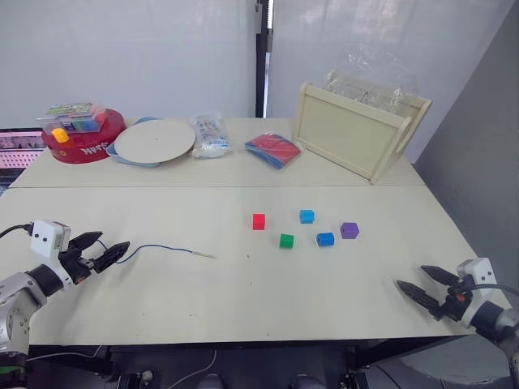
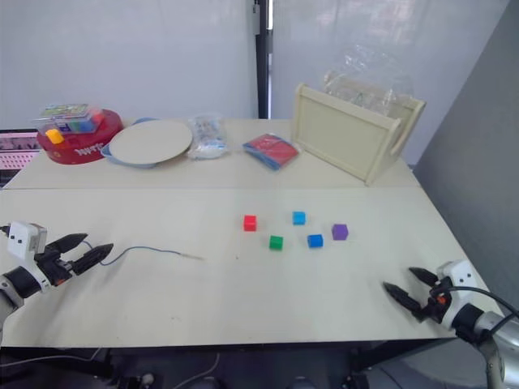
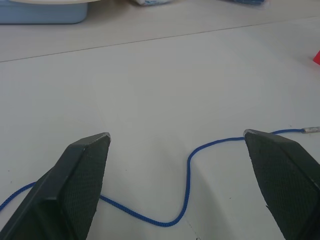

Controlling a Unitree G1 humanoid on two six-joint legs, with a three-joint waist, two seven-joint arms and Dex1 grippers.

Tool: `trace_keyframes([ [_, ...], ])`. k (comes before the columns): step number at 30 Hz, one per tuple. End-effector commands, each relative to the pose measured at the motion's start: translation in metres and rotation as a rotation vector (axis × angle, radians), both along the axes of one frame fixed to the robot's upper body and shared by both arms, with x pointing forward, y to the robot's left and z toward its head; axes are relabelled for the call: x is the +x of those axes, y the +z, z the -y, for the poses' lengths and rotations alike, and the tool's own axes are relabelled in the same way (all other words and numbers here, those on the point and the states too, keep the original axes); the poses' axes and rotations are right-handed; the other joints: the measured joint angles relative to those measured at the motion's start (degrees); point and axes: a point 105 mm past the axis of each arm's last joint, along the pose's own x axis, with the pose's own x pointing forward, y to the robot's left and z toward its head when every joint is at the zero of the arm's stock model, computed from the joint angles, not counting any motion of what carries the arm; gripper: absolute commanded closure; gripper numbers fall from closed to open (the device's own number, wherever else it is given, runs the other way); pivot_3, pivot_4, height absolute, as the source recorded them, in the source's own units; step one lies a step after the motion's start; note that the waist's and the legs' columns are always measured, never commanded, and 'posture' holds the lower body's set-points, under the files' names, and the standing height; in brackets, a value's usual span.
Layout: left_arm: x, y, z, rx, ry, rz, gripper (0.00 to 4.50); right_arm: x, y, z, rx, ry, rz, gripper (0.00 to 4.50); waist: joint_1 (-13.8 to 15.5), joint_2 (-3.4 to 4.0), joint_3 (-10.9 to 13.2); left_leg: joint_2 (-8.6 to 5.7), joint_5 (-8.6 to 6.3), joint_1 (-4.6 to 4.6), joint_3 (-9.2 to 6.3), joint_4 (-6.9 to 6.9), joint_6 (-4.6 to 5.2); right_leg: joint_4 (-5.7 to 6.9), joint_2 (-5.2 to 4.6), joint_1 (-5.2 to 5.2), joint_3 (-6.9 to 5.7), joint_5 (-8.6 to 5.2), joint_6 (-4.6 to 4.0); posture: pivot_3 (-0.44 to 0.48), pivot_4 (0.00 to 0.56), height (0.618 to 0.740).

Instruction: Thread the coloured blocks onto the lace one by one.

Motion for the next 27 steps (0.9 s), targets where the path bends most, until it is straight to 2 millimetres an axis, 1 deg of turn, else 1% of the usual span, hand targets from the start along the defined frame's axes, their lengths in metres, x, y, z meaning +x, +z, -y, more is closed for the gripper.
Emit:
trace_keyframes([
  [1,0.001,0.019,-0.004,0.031,-0.003,0.057,0.00,0.003,0.015,-0.004,0.004,0.023,0.060,0.02,0.00,0.00,0.00,0.00,0.00,0.00,0.00,0.00,0.00,0.00,0.00,0.00,0.00,0.00,0.00,0.000,0.150,0.740],
  [2,0.002,0.019,-0.002,0.028,-0.013,0.055,0.00,0.004,0.017,-0.010,0.017,0.039,0.068,0.02,0.00,0.00,0.00,0.00,0.00,0.00,0.00,0.00,0.00,0.00,0.00,0.00,0.00,0.00,0.00,0.000,0.150,0.740],
  [3,0.006,0.019,0.004,0.026,-0.037,0.058,0.00,0.007,0.021,-0.021,0.034,0.071,0.081,0.02,0.00,0.00,0.00,0.00,0.00,0.00,0.00,0.00,0.00,0.00,0.00,0.00,0.00,0.00,0.00,0.000,0.150,0.740],
  [5,0.014,0.016,0.023,0.045,-0.138,0.041,0.00,0.008,0.030,-0.045,0.043,0.168,0.090,0.02,0.07,0.01,0.01,0.00,0.00,0.01,-0.01,0.01,0.00,0.04,0.01,0.00,-0.01,0.00,0.00,0.000,0.150,0.740],
  [7,0.019,0.011,0.040,0.090,-0.242,0.016,0.00,0.006,0.035,-0.066,0.046,0.254,0.080,0.02,0.10,0.02,0.00,0.00,0.01,0.01,-0.02,0.04,-0.01,0.08,0.01,0.00,-0.02,0.00,0.00,0.000,0.150,0.740],
  [10,0.026,0.001,0.072,0.169,-0.455,-0.041,0.00,0.000,0.043,-0.097,0.042,0.383,0.052,0.02,0.31,0.02,0.00,-0.02,0.01,-0.03,-0.02,0.06,-0.01,0.07,0.01,0.00,-0.03,0.00,0.00,0.000,0.150,0.740],
  [12,0.030,-0.002,0.090,0.222,-0.586,-0.069,0.00,-0.002,0.047,-0.110,0.033,0.440,0.039,0.02,0.38,0.02,0.00,-0.03,0.01,-0.07,-0.03,0.06,-0.01,0.05,0.01,-0.03,-0.04,0.00,0.00,0.000,0.150,0.740],
  [14,0.035,-0.006,0.104,0.272,-0.701,-0.100,0.00,-0.001,0.051,-0.120,0.019,0.477,0.038,0.02,0.46,0.01,0.00,-0.04,0.01,-0.15,-0.05,0.13,-0.01,0.06,0.02,-0.05,-0.08,0.00,0.00,0.000,0.150,0.740],
  [16,0.040,-0.009,0.113,0.317,-0.789,-0.129,0.00,0.000,0.055,-0.127,0.002,0.499,0.045,0.02,0.49,0.01,0.01,-0.05,0.01,-0.19,-0.06,0.20,-0.01,0.07,0.02,-0.07,-0.09,0.00,0.00,0.000,0.150,0.740],
  [19,0.045,-0.016,0.121,0.381,-0.896,-0.178,0.00,0.000,0.062,-0.137,-0.004,0.518,0.065,0.02,0.42,0.01,0.00,-0.05,0.01,-0.24,-0.08,0.26,0.01,0.07,0.04,-0.10,-0.10,0.00,0.01,0.000,0.150,0.740],
  [23,0.051,-0.028,0.120,0.450,-0.940,-0.250,0.00,-0.002,0.071,-0.147,0.001,0.515,0.105,0.02,-0.03,0.01,0.01,-0.05,-0.01,-0.33,-0.08,0.30,0.06,0.05,0.05,-0.15,-0.09,0.00,0.01,0.000,0.150,0.740],
  [27,0.059,-0.031,0.125,0.463,-0.942,-0.266,0.00,-0.003,0.079,-0.150,0.018,0.482,0.142,0.02,0.15,0.00,0.01,-0.07,-0.02,-0.35,-0.10,0.37,0.08,0.09,0.05,-0.14,-0.10,-0.01,0.02,0.000,0.150,0.740],
])
